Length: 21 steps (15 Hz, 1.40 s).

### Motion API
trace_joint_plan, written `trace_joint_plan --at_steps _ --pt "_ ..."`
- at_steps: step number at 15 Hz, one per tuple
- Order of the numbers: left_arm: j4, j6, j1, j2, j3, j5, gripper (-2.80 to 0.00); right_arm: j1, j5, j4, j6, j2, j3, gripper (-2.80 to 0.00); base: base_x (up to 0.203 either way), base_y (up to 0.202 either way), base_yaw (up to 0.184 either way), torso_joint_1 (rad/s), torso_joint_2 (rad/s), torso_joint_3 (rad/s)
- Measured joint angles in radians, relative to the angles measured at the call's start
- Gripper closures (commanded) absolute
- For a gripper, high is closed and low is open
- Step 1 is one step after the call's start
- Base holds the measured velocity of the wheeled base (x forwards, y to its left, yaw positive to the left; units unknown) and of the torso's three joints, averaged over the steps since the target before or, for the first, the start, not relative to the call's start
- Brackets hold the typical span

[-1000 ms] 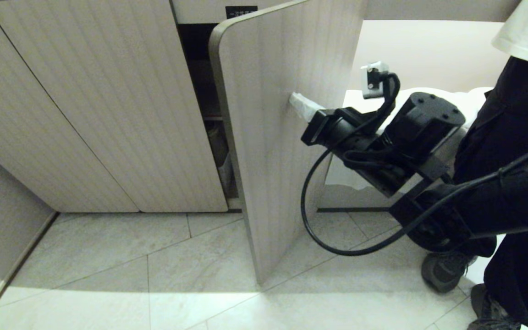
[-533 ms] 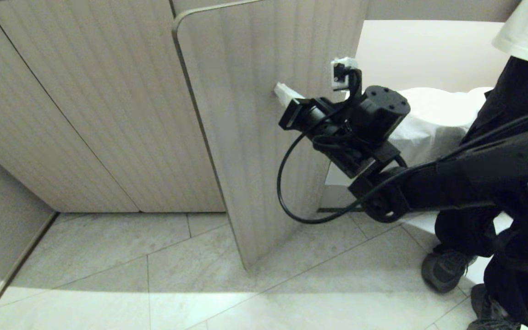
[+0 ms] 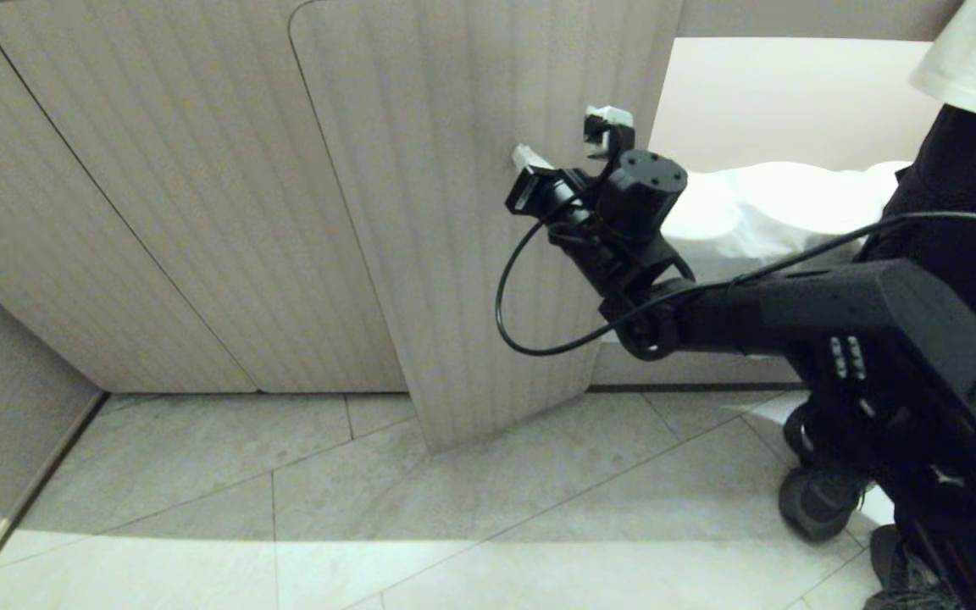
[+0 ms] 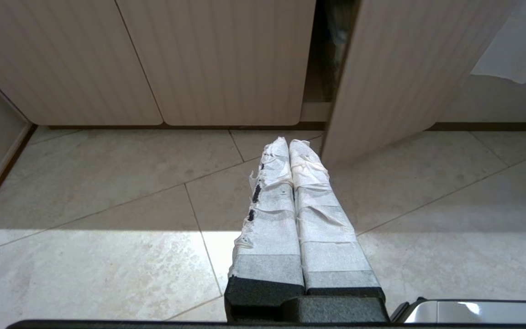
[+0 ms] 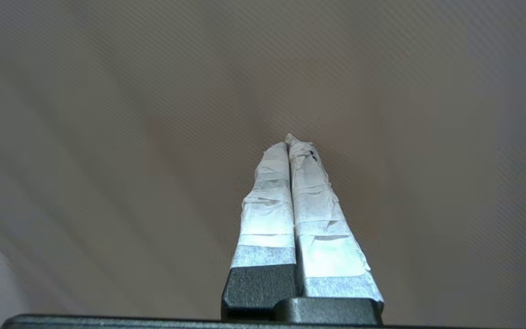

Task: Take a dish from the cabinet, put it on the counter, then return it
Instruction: Close the cabinet door

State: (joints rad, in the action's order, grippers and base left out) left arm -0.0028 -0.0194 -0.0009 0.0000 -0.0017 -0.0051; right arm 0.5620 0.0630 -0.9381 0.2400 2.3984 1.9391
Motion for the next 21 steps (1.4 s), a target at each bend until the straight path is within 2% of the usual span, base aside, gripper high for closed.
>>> trace_joint_plan --at_steps 8,21 --pt "0.000 0.000 0.000 0.000 0.000 0.000 0.00 -0.080 0.001 -0.001 -0.006 0.089 0.030 0.00 0.000 0.000 0.000 0.000 0.00 0.000" --pt "0.000 0.000 0.001 0.000 0.000 -0.001 0.00 -0.160 -0.009 -0.068 0.003 0.194 0.043 0.00 0.000 0.000 0.000 0.000 0.00 0.000"
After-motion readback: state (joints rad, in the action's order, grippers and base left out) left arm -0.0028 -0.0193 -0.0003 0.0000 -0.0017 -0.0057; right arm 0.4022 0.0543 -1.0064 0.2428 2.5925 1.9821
